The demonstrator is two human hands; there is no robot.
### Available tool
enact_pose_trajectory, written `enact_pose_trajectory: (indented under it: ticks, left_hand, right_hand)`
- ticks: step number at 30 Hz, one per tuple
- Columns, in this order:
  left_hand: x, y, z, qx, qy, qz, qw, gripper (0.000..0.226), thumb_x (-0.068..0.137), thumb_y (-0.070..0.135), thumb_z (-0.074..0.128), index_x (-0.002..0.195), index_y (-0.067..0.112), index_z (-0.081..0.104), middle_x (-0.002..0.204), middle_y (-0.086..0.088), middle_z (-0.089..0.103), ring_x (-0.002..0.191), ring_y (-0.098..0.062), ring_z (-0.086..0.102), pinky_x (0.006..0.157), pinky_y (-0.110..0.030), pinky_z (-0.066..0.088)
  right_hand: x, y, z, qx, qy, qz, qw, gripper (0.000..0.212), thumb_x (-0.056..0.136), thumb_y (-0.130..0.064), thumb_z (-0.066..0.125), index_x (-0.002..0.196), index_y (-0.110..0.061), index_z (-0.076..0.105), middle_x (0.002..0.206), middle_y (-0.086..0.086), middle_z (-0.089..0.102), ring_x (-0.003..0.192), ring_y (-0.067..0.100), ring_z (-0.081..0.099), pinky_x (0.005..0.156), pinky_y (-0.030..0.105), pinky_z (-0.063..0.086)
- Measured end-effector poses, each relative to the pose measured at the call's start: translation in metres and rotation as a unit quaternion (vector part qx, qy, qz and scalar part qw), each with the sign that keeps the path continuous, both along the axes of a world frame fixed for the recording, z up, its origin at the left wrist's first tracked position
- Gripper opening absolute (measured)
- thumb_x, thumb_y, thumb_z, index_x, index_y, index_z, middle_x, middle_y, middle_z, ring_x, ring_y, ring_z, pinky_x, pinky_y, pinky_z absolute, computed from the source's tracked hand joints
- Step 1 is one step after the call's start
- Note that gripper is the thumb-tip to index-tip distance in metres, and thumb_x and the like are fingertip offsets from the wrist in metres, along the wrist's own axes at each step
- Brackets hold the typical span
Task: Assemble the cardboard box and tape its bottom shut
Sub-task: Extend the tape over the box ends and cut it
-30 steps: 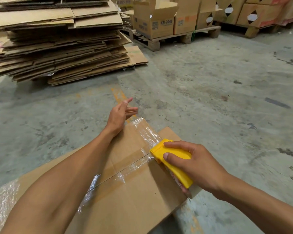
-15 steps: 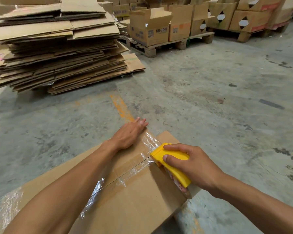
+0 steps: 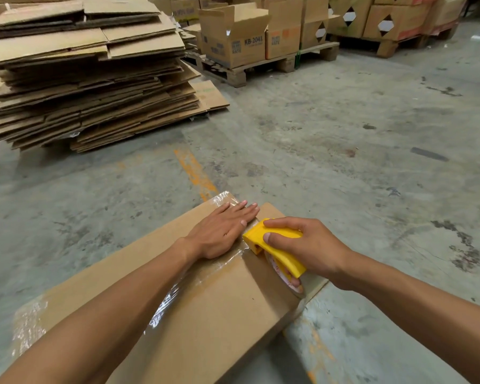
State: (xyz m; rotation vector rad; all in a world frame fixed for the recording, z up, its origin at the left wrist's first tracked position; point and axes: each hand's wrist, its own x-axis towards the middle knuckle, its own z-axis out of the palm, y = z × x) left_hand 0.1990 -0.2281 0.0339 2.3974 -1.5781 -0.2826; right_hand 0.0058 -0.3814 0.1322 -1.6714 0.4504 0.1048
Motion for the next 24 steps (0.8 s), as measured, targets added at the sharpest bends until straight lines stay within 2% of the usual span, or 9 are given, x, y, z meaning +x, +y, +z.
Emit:
enact_pose_trajectory:
  ticks: [7,10,12,15,16,18,20,22,24]
  left_hand:
    - [0.004,0.001,-0.003,0.015,-0.021,-0.007,1.0,0.057,0.102,0.044,0.003,0.157,0.03,0.007,0.163,0.019,0.006,0.148,0.006,-0.005,0.123,-0.03,-0.003]
    - [0.005,0.001,-0.004,0.019,-0.028,-0.011,0.999,0.06,0.1,0.049,0.0,0.157,0.031,0.006,0.163,0.019,0.006,0.148,0.005,-0.006,0.123,-0.031,-0.002]
    - [0.005,0.001,-0.004,0.023,-0.034,-0.01,0.999,0.06,0.1,0.05,0.0,0.157,0.032,0.005,0.163,0.018,0.005,0.148,0.005,-0.006,0.123,-0.032,-0.002]
    - [0.004,0.001,-0.004,0.027,-0.038,-0.013,0.999,0.061,0.099,0.052,-0.001,0.157,0.032,0.004,0.163,0.018,0.004,0.148,0.006,-0.006,0.123,-0.032,-0.002]
    - [0.003,0.001,-0.004,0.027,-0.04,-0.015,0.999,0.061,0.1,0.052,-0.001,0.157,0.032,0.005,0.164,0.018,0.004,0.148,0.006,-0.006,0.123,-0.033,-0.002]
    - [0.002,0.001,-0.003,0.026,-0.044,-0.014,0.999,0.061,0.1,0.052,0.0,0.157,0.032,0.005,0.164,0.018,0.005,0.148,0.005,-0.006,0.123,-0.034,-0.001]
    - [0.002,0.001,-0.002,0.026,-0.049,-0.013,0.998,0.059,0.101,0.051,0.002,0.157,0.032,0.006,0.164,0.018,0.006,0.148,0.005,-0.005,0.123,-0.034,0.0]
    - [0.0,0.001,-0.002,0.026,-0.054,-0.013,0.998,0.059,0.101,0.051,0.003,0.157,0.032,0.006,0.164,0.017,0.006,0.148,0.005,-0.005,0.123,-0.034,0.0]
    - [-0.002,0.0,-0.001,0.025,-0.054,-0.011,0.998,0.06,0.1,0.052,0.003,0.156,0.032,0.006,0.163,0.017,0.006,0.149,0.004,-0.004,0.123,-0.034,0.0]
  right_hand:
    - [-0.023,-0.007,0.0,-0.003,0.004,0.017,1.0,0.032,0.092,-0.023,0.068,0.124,-0.026,0.063,0.062,0.024,0.063,0.036,0.025,0.05,0.051,0.031,0.048]
    - [-0.05,-0.009,0.002,-0.019,0.018,0.019,0.999,0.03,0.093,-0.023,0.067,0.122,-0.028,0.064,0.055,0.011,0.066,0.035,0.025,0.049,0.05,0.032,0.048]
    - [-0.068,-0.008,0.005,-0.023,0.025,0.012,0.999,0.029,0.092,-0.022,0.068,0.12,-0.03,0.066,0.061,0.01,0.07,0.035,0.024,0.05,0.046,0.031,0.049]
    - [-0.092,-0.011,0.012,-0.037,0.033,0.007,0.999,0.03,0.09,-0.027,0.07,0.119,-0.035,0.067,0.085,0.033,0.07,0.039,0.028,0.054,0.047,0.033,0.051]
    - [-0.099,-0.012,0.012,-0.048,0.038,0.005,0.998,0.03,0.089,-0.03,0.07,0.118,-0.038,0.068,0.09,0.032,0.07,0.043,0.032,0.058,0.049,0.035,0.053]
    - [-0.114,-0.016,0.01,-0.077,0.051,-0.001,0.996,0.029,0.086,-0.036,0.072,0.113,-0.044,0.069,0.098,0.019,0.074,0.061,0.044,0.068,0.059,0.042,0.06]
    - [-0.128,-0.019,0.009,-0.08,0.054,-0.002,0.995,0.028,0.084,-0.037,0.072,0.11,-0.046,0.071,0.104,0.01,0.075,0.073,0.05,0.069,0.063,0.047,0.062]
    - [-0.136,-0.02,0.009,-0.072,0.048,-0.003,0.996,0.029,0.084,-0.036,0.072,0.111,-0.045,0.07,0.105,0.011,0.074,0.069,0.05,0.068,0.061,0.045,0.062]
    - [-0.137,-0.018,0.009,-0.067,0.048,-0.001,0.997,0.031,0.085,-0.035,0.072,0.114,-0.044,0.069,0.103,0.015,0.074,0.062,0.042,0.069,0.062,0.045,0.062]
